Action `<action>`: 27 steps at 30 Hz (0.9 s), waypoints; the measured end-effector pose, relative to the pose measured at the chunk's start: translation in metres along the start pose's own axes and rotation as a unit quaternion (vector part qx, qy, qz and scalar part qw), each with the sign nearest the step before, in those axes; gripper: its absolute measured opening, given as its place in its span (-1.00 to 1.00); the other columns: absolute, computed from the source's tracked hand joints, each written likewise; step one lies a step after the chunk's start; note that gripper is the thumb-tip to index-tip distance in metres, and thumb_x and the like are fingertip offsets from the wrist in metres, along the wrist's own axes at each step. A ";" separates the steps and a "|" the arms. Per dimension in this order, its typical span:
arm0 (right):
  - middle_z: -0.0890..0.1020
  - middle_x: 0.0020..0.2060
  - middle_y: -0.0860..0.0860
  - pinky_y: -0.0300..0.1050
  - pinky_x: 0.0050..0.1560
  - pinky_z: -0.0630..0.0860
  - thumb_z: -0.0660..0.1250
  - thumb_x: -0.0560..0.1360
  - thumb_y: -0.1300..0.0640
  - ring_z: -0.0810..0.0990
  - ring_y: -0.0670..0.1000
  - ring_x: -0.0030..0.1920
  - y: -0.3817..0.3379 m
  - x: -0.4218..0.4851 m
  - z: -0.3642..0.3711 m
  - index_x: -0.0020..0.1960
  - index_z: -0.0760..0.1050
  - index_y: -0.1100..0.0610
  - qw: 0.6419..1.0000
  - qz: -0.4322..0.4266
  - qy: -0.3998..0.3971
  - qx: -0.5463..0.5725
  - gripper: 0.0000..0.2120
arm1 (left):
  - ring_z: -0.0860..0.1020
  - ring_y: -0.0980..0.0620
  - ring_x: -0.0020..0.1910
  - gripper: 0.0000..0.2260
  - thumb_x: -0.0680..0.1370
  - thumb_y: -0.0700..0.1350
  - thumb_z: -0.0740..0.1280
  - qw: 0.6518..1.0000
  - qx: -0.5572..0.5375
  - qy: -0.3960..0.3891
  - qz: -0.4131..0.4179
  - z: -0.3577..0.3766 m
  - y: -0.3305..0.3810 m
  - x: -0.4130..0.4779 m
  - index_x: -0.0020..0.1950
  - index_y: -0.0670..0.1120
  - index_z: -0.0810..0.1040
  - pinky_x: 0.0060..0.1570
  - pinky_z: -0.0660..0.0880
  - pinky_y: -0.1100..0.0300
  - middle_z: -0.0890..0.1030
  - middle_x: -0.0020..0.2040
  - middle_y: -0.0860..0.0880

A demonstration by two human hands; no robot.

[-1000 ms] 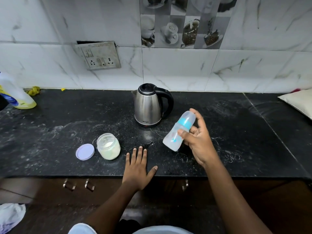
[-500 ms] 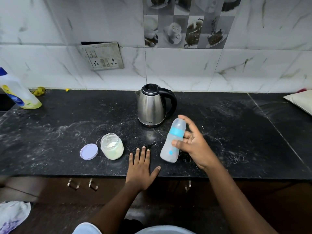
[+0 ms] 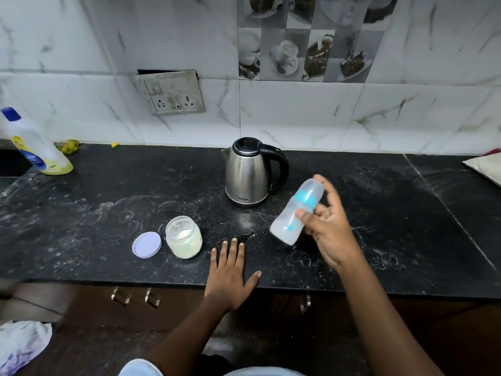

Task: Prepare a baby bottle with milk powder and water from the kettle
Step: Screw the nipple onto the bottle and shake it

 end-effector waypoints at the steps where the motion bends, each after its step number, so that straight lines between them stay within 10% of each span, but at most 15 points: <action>1: 0.73 0.14 0.07 0.07 0.11 0.68 0.57 0.40 0.26 0.70 0.09 0.16 -0.003 0.003 -0.007 0.52 0.37 -0.21 1.000 -0.005 0.024 0.016 -0.19 | -0.24 -0.16 0.76 -0.09 0.61 0.51 -0.23 1.000 0.001 -0.002 0.001 0.000 0.000 0.000 0.78 -0.08 -0.13 0.65 -0.40 -0.20 -0.15 0.79 -0.11; 16: 0.72 0.19 0.08 0.02 0.11 0.68 0.54 0.43 0.44 0.72 0.09 0.14 0.024 -0.013 -0.006 0.51 0.40 -0.18 0.997 0.028 -0.023 -0.068 -0.17 | -0.25 -0.16 0.76 -0.09 0.61 0.50 -0.22 1.000 0.005 -0.007 0.001 -0.001 0.000 -0.001 0.78 -0.08 -0.14 0.62 -0.44 -0.18 -0.16 0.79 -0.11; 27: 0.50 0.44 -0.28 0.01 0.39 0.53 0.58 0.47 0.19 0.55 -0.13 0.38 0.075 -0.001 0.004 0.54 0.27 -0.38 0.939 -0.057 -0.024 -0.337 -0.14 | -0.26 -0.17 0.76 -0.09 0.61 0.50 -0.21 1.000 0.002 -0.007 0.003 -0.004 0.001 -0.002 0.78 -0.08 -0.15 0.58 -0.50 -0.16 -0.17 0.79 -0.11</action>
Point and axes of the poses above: each hand's wrist, its own x-axis towards the middle knuckle, its own z-axis out of the palm, y = z × x, the point moved 7 cm from there along x, towards the middle knuckle
